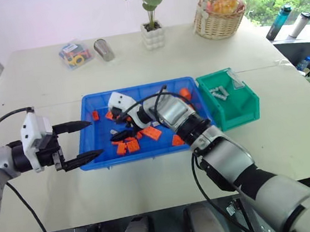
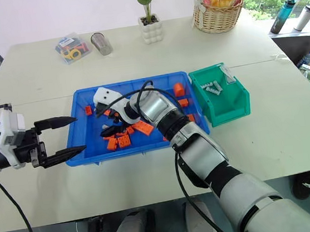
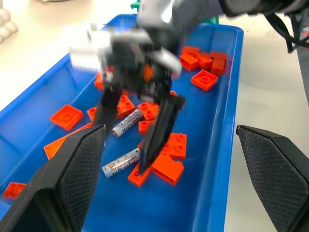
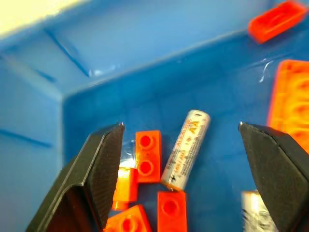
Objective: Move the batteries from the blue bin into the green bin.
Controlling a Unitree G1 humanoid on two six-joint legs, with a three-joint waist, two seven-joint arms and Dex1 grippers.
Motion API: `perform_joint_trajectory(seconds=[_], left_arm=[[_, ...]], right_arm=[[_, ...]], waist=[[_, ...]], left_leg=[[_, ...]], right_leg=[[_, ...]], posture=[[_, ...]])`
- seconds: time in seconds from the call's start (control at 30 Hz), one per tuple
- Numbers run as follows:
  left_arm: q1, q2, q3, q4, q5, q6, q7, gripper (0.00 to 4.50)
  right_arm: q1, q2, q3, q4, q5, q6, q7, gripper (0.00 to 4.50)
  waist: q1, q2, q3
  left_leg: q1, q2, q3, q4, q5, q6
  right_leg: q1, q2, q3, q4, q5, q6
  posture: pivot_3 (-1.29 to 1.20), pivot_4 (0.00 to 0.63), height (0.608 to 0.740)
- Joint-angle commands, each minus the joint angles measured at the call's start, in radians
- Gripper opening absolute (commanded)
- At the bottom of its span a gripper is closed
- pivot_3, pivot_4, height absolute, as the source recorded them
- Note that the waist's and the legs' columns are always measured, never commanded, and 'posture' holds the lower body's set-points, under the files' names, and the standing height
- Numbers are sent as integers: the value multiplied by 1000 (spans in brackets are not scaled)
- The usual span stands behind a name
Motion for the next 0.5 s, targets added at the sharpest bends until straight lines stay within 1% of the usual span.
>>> perform_joint_trajectory(seconds=[0.03,0.13,0.23,0.5], left_arm=[[-29,6,-1,4,1,-16,-4,4500],[-46,5,-11,11,3,-15,-5,4500],[-59,6,-14,14,2,-10,-7,4500],[-68,8,-12,19,-6,-4,-6,4500]], right_arm=[[-55,11,-27,-3,18,-26,-29,3890],[-50,9,-12,61,-7,-86,-61,3890],[-19,1,34,81,-45,-155,-66,3890],[64,-3,111,46,-109,-240,-83,3890]], waist=[[-1,0,0],[-2,0,0],[-2,0,0],[-4,0,0]], left_leg=[[0,-1,-1,0,0,0],[0,-2,-2,0,0,0],[0,-4,-4,0,0,0],[1,-6,-5,1,0,0]], right_leg=[[0,-1,0,1,0,0],[-3,-1,1,1,0,0],[-5,-1,2,1,0,0],[-4,-2,3,1,0,0]], posture=[[0,150,737],[0,150,737],[0,150,737],[0,150,737]])
